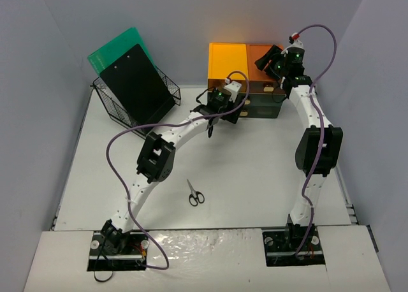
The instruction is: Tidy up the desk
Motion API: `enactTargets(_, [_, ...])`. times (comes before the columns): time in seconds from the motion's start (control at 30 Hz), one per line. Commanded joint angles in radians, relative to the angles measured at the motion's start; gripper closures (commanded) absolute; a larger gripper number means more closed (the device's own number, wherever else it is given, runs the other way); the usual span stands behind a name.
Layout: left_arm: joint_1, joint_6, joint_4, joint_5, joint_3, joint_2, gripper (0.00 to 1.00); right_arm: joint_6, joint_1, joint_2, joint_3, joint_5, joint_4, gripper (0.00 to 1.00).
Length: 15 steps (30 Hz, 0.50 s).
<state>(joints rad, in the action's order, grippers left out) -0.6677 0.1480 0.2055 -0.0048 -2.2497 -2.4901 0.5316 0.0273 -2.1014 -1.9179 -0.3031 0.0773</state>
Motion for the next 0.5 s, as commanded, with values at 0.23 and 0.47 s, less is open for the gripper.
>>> enactTargets(0.23, [-0.009, 0.341, -0.45, 0.116, 0.528, 0.424, 0.11, -0.025, 0.007, -0.098, 0.114, 0.036, -0.436, 0.44])
enactTargets(0.47, [0.005, 0.996, -0.873, 0.299, 0.756, 0.429, 0.17, -0.016, 0.008, -0.1, 0.111, 0.03, -0.43, 0.44])
